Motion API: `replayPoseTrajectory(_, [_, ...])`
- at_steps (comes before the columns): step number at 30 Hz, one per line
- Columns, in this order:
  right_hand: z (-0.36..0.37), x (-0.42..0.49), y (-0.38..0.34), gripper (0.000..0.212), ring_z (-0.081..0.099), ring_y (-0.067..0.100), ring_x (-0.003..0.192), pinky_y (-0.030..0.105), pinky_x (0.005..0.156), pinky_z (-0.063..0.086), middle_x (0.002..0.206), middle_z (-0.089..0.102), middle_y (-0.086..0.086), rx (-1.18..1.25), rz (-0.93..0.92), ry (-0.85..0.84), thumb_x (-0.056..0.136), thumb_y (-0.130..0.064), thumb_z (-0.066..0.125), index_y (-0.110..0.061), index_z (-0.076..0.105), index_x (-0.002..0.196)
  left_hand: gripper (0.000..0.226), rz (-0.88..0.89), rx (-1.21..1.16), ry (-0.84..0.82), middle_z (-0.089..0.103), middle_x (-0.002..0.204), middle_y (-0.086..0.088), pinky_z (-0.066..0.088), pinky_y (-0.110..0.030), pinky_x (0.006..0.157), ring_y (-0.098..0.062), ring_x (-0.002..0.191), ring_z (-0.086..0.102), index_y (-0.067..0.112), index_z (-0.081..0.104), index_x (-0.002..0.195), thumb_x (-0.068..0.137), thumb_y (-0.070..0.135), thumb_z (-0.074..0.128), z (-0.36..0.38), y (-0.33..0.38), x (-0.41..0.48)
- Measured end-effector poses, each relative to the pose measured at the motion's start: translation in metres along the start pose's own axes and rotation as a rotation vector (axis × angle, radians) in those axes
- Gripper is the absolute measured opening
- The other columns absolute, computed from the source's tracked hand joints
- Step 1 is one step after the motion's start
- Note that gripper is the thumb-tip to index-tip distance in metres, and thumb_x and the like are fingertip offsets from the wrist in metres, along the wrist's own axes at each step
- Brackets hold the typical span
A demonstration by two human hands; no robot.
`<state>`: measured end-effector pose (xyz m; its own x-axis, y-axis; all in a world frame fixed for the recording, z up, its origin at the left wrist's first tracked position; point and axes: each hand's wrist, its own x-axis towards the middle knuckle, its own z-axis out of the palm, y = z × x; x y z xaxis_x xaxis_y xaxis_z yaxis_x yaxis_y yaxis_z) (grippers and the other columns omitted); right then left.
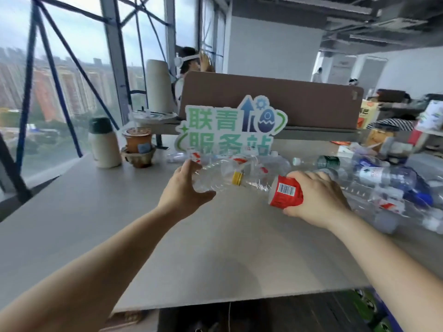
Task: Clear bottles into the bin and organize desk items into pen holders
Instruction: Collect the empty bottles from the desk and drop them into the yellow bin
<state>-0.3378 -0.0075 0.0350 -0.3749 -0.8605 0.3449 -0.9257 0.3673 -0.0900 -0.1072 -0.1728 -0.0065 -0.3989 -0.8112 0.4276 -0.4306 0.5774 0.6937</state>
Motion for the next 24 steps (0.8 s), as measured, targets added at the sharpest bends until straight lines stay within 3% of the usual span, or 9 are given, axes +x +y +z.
replayPoseTrajectory(4, [-0.006,0.003,-0.113,0.072,0.046,0.028,0.109,0.036,0.086,0.039,0.12,0.055,0.005,0.238,-0.202,0.165,0.064,-0.043,0.08,-0.022,0.046,0.123,0.058,-0.019,-0.066,0.244,0.058,0.109,0.001,0.056,-0.041,0.081,-0.017,0.089,0.061,0.024,0.049,0.108,0.064,0.023,0.087,-0.125,-0.03,-0.057])
replayPoseTrajectory(6, [-0.008,0.0,-0.182,0.075,0.05,0.031,0.106,0.038,0.085,0.044,0.117,0.057,0.009,0.423,-0.325,0.215,0.061,-0.04,0.083,-0.015,0.047,0.122,0.056,-0.042,-0.049,0.374,0.058,0.112,0.001,0.056,-0.034,0.081,-0.012,0.089,0.06,0.024,0.05,0.107,0.064,0.02,0.087,-0.187,-0.042,-0.092])
replayPoseTrajectory(10, [-0.013,-0.025,-0.326,0.077,0.06,0.024,0.1,0.042,0.08,0.052,0.113,0.059,0.002,0.9,-0.518,0.215,0.057,-0.054,0.079,-0.019,0.045,0.117,0.061,-0.071,0.034,0.6,0.058,0.113,0.007,0.055,-0.034,0.082,-0.01,0.092,0.058,0.028,0.048,0.111,0.064,0.025,0.087,-0.305,-0.066,-0.17])
replayPoseTrajectory(13, [-0.021,-0.056,-0.419,0.078,0.059,0.015,0.094,0.033,0.077,0.053,0.107,0.053,-0.012,1.193,-0.611,0.184,0.059,-0.046,0.085,-0.018,0.042,0.118,0.062,-0.093,0.153,0.757,0.056,0.116,0.005,0.055,-0.032,0.084,-0.009,0.095,0.058,0.027,0.048,0.116,0.067,0.023,0.086,-0.377,-0.082,-0.234])
replayPoseTrajectory(15, [-0.021,-0.074,-0.473,0.074,0.058,0.013,0.094,0.024,0.075,0.052,0.105,0.051,-0.012,1.341,-0.674,0.17,0.06,-0.043,0.086,-0.02,0.042,0.115,0.061,-0.12,0.214,0.844,0.054,0.12,0.002,0.053,-0.027,0.084,-0.006,0.096,0.057,0.024,0.048,0.119,0.07,0.023,0.084,-0.417,-0.092,-0.274])
replayPoseTrajectory(19, [-0.012,-0.102,-0.566,0.079,0.054,0.006,0.097,0.009,0.075,0.048,0.119,0.048,0.004,1.504,-0.779,0.156,0.065,-0.052,0.074,-0.007,0.041,0.121,0.063,-0.213,0.306,0.936,0.05,0.124,0.002,0.049,-0.02,0.084,-0.014,0.104,0.056,0.021,0.046,0.123,0.071,0.028,0.081,-0.474,-0.119,-0.335])
replayPoseTrajectory(22, [-0.003,-0.11,-0.626,0.08,0.052,-0.009,0.101,0.012,0.083,0.05,0.125,0.047,0.007,1.589,-0.811,0.133,0.067,-0.047,0.075,-0.004,0.038,0.124,0.065,-0.253,0.361,0.968,0.049,0.13,-0.003,0.048,-0.019,0.085,-0.013,0.107,0.055,0.02,0.045,0.125,0.072,0.032,0.08,-0.503,-0.144,-0.355])
replayPoseTrajectory(24, [0.003,-0.109,-0.664,0.081,0.051,-0.01,0.105,0.013,0.086,0.05,0.126,0.045,0.005,1.621,-0.831,0.128,0.068,-0.047,0.075,-0.002,0.038,0.125,0.066,-0.262,0.406,0.96,0.049,0.131,-0.005,0.048,-0.018,0.085,-0.014,0.107,0.054,0.017,0.045,0.127,0.073,0.031,0.08,-0.519,-0.164,-0.353])
